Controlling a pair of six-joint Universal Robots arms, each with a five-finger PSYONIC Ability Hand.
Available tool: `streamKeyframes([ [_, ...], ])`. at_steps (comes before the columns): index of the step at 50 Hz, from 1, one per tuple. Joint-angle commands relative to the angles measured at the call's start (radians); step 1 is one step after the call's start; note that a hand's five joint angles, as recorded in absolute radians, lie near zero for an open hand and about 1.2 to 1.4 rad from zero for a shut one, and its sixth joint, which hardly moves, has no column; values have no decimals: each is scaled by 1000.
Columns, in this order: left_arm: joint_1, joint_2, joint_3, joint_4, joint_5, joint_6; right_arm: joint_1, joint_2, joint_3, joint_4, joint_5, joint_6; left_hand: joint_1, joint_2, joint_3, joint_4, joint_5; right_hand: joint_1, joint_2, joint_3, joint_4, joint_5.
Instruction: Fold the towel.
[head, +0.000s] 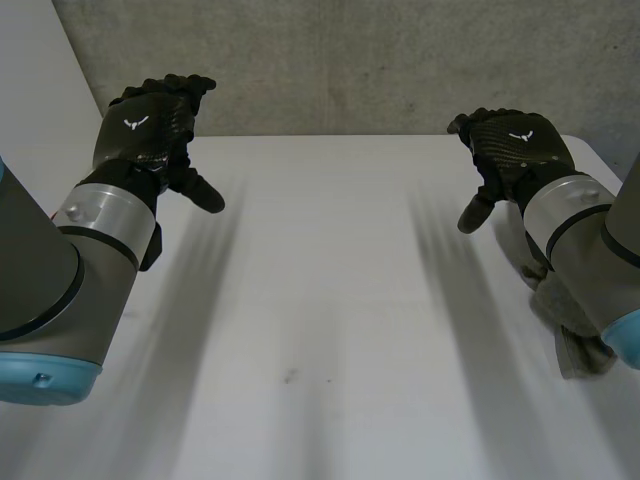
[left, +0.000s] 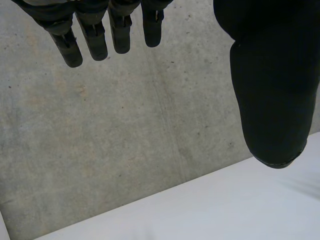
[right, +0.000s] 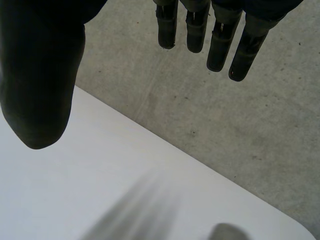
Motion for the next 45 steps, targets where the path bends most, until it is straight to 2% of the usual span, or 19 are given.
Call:
streamKeyframes([
  [1, 0, 3, 0, 1, 1, 0, -6, 10, -21, -2, 12, -20, 14, -18, 20, 21, -14, -42, -79, -69, -79, -52],
  [6, 0, 8, -1, 1, 1, 0, -14, 14, -57, 27, 12, -112, 11, -21, 17, 18, -17, -42, -79, -69, -79, -52],
  [8, 0, 8, -1, 1, 1, 0, -22, 17, -75, 64, 15, -217, 11, -21, 17, 18, -17, -42, -79, -69, -79, -52],
  [9, 0, 8, -1, 1, 1, 0, -22, 17, -75, 64, 15, -217, 11, -21, 17, 18, -17, -42, -79, -69, -79, -52],
  [11, 0, 6, -1, 1, 1, 0, -70, 45, -104, 93, 34, -314, 11, -21, 17, 18, -17, -42, -79, -69, -79, -52],
  [13, 0, 6, -3, 1, 1, 0, -95, 66, -118, 108, 49, -346, 11, -21, 17, 18, -17, -42, -79, -69, -79, -52],
  [22, -3, -2, -6, 1, 1, 0, -204, 201, -222, 242, 77, -385, 11, -21, 17, 18, -17, -42, -79, -69, -79, -52],
  [24, -3, -2, -9, 1, 1, 0, -250, 272, -277, 334, 78, -401, 11, -21, 17, 18, -17, -42, -79, -69, -79, -52],
  [28, -3, 0, -7, 1, 1, 0, -275, 341, -331, 415, 84, -428, 8, -24, 14, 15, -20, -42, -79, -69, -79, -52],
  [35, -1, 0, -9, 1, 1, 0, -298, 430, -356, 474, 163, -497, 8, -24, 14, 15, -20, -42, -79, -69, -79, -52],
  [36, -3, 0, -9, 1, 1, -1, -298, 441, -368, 457, 179, -498, 8, -24, 14, 15, -20, 247, 209, 219, 209, 237],
  [37, -3, 0, -9, 1, 1, 0, -293, 438, -377, 422, 177, -491, 8, -24, 14, 15, -20, 742, 704, 714, 704, 732],
  [38, -3, 0, -9, 1, 1, 0, -293, 438, -377, 421, 176, -490, 8, -24, 14, 15, -20, 747, 709, 719, 709, 737],
  [39, -3, 0, -9, 1, 1, 0, -289, 427, -371, 367, 161, -483, 8, -24, 14, 15, -20, 1176, 1138, 1148, 1138, 1166],
  [43, -3, 0, -9, 1, 1, -1, -289, 384, -322, 250, 104, -457, 5, -27, 11, 12, -23, 1180, 1143, 1152, 1142, 1170],
  [45, -3, 0, -9, 1, 1, 0, -272, 324, -232, 160, 31, -409, 5, -27, 11, 12, -23, 1180, 1143, 1152, 1142, 1170],
])
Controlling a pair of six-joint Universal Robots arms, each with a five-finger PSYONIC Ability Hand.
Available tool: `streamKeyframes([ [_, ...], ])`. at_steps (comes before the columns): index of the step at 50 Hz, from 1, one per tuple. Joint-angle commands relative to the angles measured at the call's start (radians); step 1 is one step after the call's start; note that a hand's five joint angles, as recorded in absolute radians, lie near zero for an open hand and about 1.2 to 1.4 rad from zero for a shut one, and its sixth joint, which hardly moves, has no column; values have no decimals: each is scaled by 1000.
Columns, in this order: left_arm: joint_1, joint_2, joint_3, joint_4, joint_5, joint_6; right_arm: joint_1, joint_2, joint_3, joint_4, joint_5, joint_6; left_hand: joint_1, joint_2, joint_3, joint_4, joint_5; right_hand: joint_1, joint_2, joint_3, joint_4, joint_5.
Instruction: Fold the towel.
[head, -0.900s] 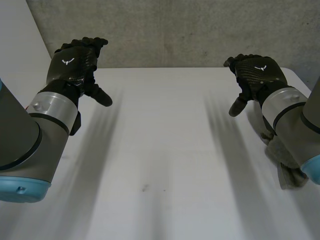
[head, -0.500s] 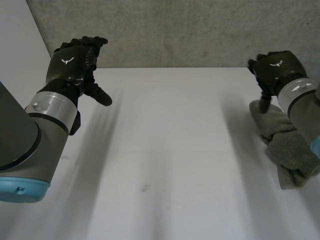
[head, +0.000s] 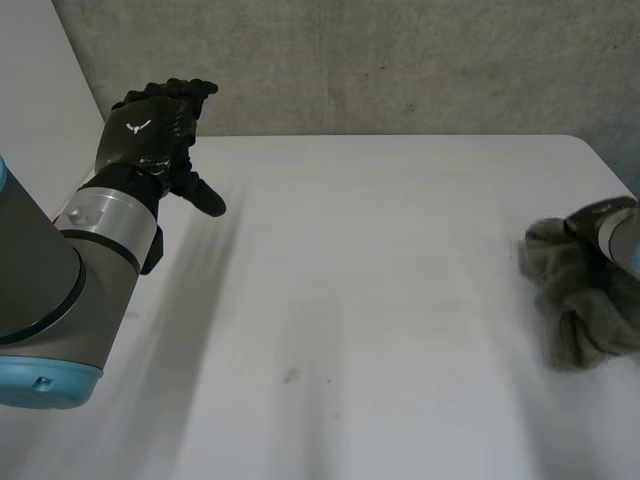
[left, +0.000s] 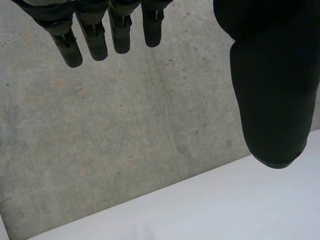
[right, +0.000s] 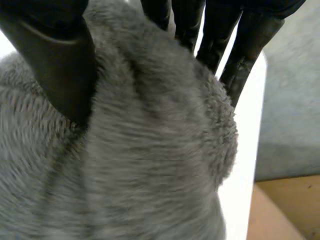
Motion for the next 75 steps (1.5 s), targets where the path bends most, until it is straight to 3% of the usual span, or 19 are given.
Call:
streamKeyframes([
  [1, 0, 0, 0, 0, 0, 0, 23, -105, 134, -232, -126, 76, 5, -27, 11, 12, -22, 171, 203, 213, 145, 233],
  [9, 1, 2, 6, 0, 0, 0, 268, -194, 295, -352, -343, 324, 5, -27, 11, 12, -22, 171, 203, 213, 145, 233],
  [12, 1, 3, 4, 0, 0, 0, 310, -193, 316, -363, -379, 363, 5, -27, 11, 12, -22, 171, 203, 213, 145, 233],
  [14, 0, 2, 3, 0, 0, 0, 407, -182, 356, -414, -425, 415, 5, -27, 11, 12, -22, 171, 203, 213, 145, 233],
  [26, -59, -126, 20, -18, 12, 0, 614, -73, 447, -568, -453, 463, 26, -6, 32, 32, -2, 171, 203, 213, 145, 233],
  [27, -71, -149, 20, -17, 12, 0, 623, -68, 447, -567, -448, 459, 26, -6, 32, 32, -2, -122, -90, -79, -147, -59],
  [28, -75, -165, 20, -15, 12, 2, 623, -68, 447, -567, -448, 459, 23, -9, 29, 29, -5, -125, -93, -82, -150, -62],
  [29, -75, -166, 20, -15, 12, 2, 623, -71, 445, -565, -430, 456, 23, -9, 29, 29, -5, -511, -479, -469, -537, -449],
  [30, -75, -181, 20, -12, 11, 0, 621, -82, 439, -560, -428, 458, 23, -9, 29, 29, -5, -757, -725, -714, -782, -694],
  [35, -75, -209, 20, -6, 9, 2, 611, -160, 431, -545, -421, 467, 23, -9, 29, 29, -5, -1051, -1019, -1008, -1077, -989],
  [41, -75, -222, 14, -2, 9, 0, 439, -254, 392, -440, -353, 470, 23, -9, 29, 29, -5, -1051, -1019, -1008, -1077, -989],
  [52, -79, -253, 14, 0, 11, 0, 281, -248, 275, -174, -339, 458, 31, 0, 38, 38, 4, -1051, -1019, -1008, -1077, -989],
  [61, -106, -344, 64, -3, 20, 14, 196, -233, 307, -155, -341, 452, 70, 38, 76, 76, 42, -1051, -1019, -1008, -1077, -989],
  [68, -147, -412, 78, -8, 104, 51, 140, -193, 385, -165, -348, 441, 125, 93, 132, 132, 98, -1051, -1019, -1008, -1077, -989],
  [75, -167, -437, 80, -6, 126, 57, 130, -150, 414, -183, -361, 436, 266, 234, 272, 273, 238, -1051, -1019, -1008, -1077, -989],
])
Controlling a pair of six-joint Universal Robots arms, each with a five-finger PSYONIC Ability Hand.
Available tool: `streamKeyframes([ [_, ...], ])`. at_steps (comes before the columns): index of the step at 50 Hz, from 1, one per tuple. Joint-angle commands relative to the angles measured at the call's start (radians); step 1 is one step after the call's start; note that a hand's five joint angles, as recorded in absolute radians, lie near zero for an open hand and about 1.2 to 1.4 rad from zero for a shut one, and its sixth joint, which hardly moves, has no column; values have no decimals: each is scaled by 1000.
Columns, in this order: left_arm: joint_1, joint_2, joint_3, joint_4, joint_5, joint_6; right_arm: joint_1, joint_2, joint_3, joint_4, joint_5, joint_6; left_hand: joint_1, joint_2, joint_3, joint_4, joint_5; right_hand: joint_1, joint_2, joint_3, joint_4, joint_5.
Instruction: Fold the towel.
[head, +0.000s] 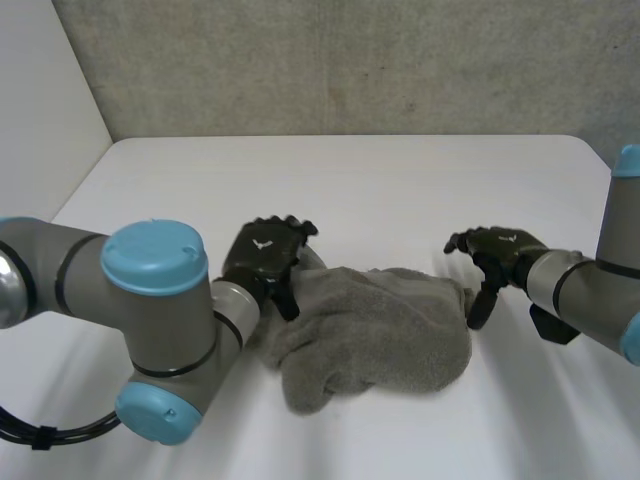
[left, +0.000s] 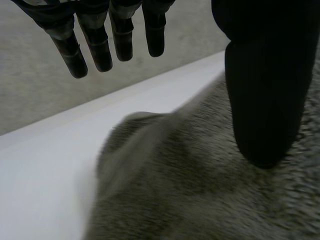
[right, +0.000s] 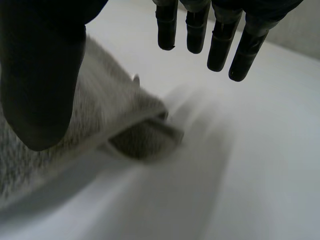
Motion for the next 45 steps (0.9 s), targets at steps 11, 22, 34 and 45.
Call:
streamKeyframes([
  [11, -19, -11, -9, -1, 27, 6, 24, 53, 73, -102, -8, 16, 742, 742, 742, 745, 743, 91, 63, 77, 69, 93],
  [22, -19, 0, -23, -7, 27, 8, 37, 7, 118, -205, -8, 48, 1101, 1101, 1101, 1104, 1102, 975, 947, 961, 952, 976],
  [34, -17, 0, 52, 25, 19, 6, 94, -6, 42, -311, 3, 21, 1101, 1101, 1101, 1104, 1102, 1166, 1137, 1152, 1143, 1167],
  [45, 1, 207, 92, 128, -64, -15, 271, -68, -263, -379, 4, 12, 1101, 1101, 1101, 1104, 1102, 1166, 1137, 1152, 1143, 1167],
])
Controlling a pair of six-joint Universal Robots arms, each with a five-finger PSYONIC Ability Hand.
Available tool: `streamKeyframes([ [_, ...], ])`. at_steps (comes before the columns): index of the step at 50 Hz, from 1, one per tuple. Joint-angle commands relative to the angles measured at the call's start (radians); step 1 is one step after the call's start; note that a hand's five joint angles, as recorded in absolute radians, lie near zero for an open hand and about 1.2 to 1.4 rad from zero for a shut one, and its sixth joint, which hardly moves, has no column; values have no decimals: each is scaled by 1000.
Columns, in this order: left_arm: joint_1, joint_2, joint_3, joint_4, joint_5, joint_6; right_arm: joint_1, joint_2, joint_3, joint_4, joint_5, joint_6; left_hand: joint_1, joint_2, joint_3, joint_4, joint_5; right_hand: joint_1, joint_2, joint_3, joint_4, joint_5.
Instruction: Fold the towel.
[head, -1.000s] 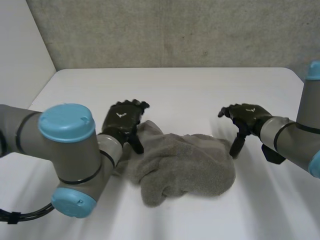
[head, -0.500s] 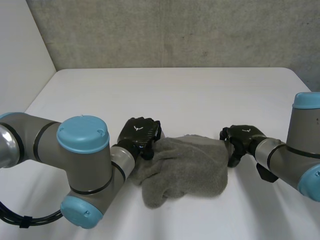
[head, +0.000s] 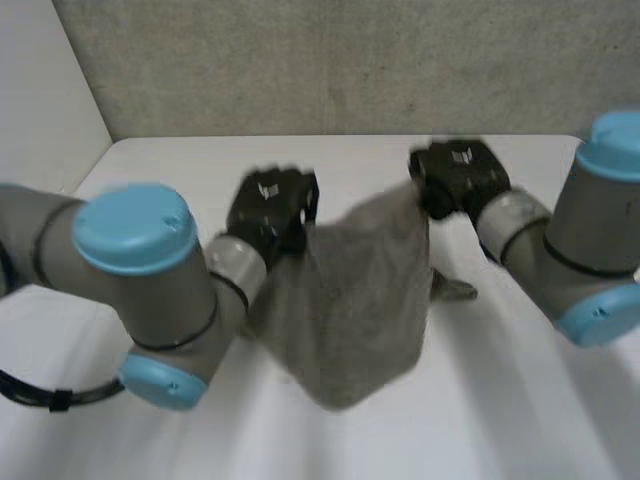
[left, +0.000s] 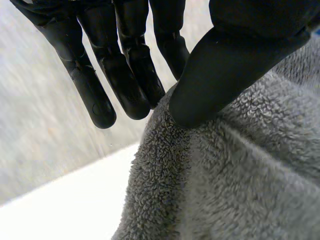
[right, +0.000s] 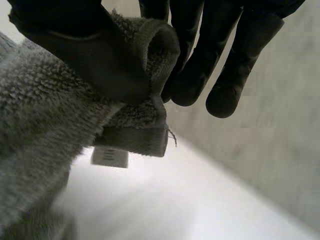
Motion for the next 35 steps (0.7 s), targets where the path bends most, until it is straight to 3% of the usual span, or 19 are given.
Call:
streamKeyframes([
  [1, 9, 173, -5, 66, -92, -18, 147, -39, -171, -19, -7, 6, 205, 180, 181, 180, 193, 65, 85, 66, 61, 56],
  [7, 35, 282, -141, 58, -201, -51, 296, 17, -207, -1, -1, -4, 205, 180, 181, 180, 193, 65, 85, 66, 61, 56],
  [17, 138, 372, -485, 58, -207, -42, 379, 166, -210, 105, 0, -1, 205, 180, 181, 180, 193, 65, 85, 66, 61, 56],
  [19, 188, 415, -606, 64, -206, -41, 387, 183, -208, 120, -4, 2, 205, 180, 181, 180, 193, 28, 48, 29, 24, 19],
  [20, 206, 432, -635, 66, -206, -39, 399, 197, -208, 136, -4, 2, 69, 44, 44, 44, 57, -478, -458, -477, -482, -487],
  [21, 207, 432, -636, 66, -206, -39, 399, 197, -208, 136, -4, 2, 68, 42, 43, 42, 56, -483, -463, -482, -487, -492],
  [22, 225, 447, -652, 64, -206, -38, 399, 197, -208, 136, -4, 2, -325, -350, -349, -350, -337, -483, -463, -482, -487, -492],
  [23, 243, 464, -658, 63, -206, -36, 404, 205, -214, 156, 6, -1, -704, -729, -728, -729, -716, -1033, -1012, -1031, -1036, -1041],
  [24, 243, 464, -659, 63, -206, -36, 404, 200, -228, 177, 8, 2, -707, -733, -732, -733, -719, -1157, -1137, -1156, -1161, -1166],
  [25, 260, 480, -657, 61, -207, -35, 404, 200, -228, 177, 8, 2, -890, -916, -915, -916, -902, -1157, -1137, -1156, -1161, -1166],
  [26, 280, 498, -652, 59, -206, -24, 395, 193, -245, 199, 16, 4, -933, -958, -958, -958, -945, -1157, -1137, -1156, -1161, -1166],
  [35, 306, 566, -597, 70, -162, 60, 280, 88, -228, 321, 88, 18, -945, -970, -970, -971, -957, -1157, -1137, -1156, -1161, -1166],
])
